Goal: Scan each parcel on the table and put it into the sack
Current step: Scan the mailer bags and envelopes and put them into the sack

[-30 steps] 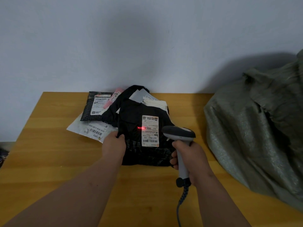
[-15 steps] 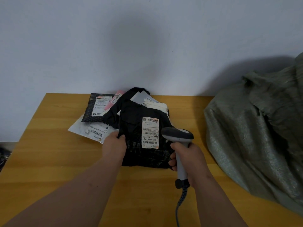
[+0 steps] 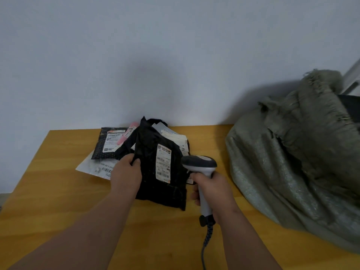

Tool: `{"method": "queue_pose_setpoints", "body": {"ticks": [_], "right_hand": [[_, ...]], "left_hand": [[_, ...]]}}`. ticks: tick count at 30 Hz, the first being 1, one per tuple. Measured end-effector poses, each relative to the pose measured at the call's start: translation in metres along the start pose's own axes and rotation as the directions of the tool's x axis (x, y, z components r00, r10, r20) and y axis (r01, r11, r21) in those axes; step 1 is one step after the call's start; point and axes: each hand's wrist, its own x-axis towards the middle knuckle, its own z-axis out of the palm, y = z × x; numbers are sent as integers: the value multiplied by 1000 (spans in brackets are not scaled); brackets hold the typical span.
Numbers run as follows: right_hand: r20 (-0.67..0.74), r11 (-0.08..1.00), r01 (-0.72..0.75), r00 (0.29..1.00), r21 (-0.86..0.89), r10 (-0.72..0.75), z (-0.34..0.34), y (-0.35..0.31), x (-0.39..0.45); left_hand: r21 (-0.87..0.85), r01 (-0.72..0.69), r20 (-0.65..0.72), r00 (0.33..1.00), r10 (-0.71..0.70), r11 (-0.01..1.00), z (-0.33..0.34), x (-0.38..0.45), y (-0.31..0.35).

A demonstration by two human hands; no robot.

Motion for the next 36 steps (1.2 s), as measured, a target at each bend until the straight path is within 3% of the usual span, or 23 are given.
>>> {"method": "queue_pose_setpoints", "body": {"ticks": [5, 14, 20, 24, 28, 32, 36], "right_hand": [[-73, 993, 122, 990, 3, -122, -15, -13, -39], [-213, 959, 280, 940, 30, -268, -71, -33, -120], [-254, 899, 424, 886, 105, -388, -116, -65, -157], [-311, 851, 516, 828, 98, -467, -164, -77, -174], [-379, 822, 557, 790, 117, -481, -227, -83, -191], [-441, 800, 575, 771, 172, -460, -286, -83, -205], [-497, 791, 568, 766, 224, -409, -332, -75, -210]], "left_hand": [[-24, -182, -29, 983, 182, 983, -18, -32, 33], [-73, -467, -32, 884, 465, 882, -20, -79, 106], [-145, -628, -98, 778, 620, 765, -18, -116, 177], [-150, -781, -143, 625, 768, 607, 1, -144, 237], [-241, -846, -81, 506, 859, 476, 44, -181, 306], [-142, -969, -4, 205, 979, 202, 102, -222, 361], [-147, -988, 213, 18, 977, 50, 156, -266, 383]]}}
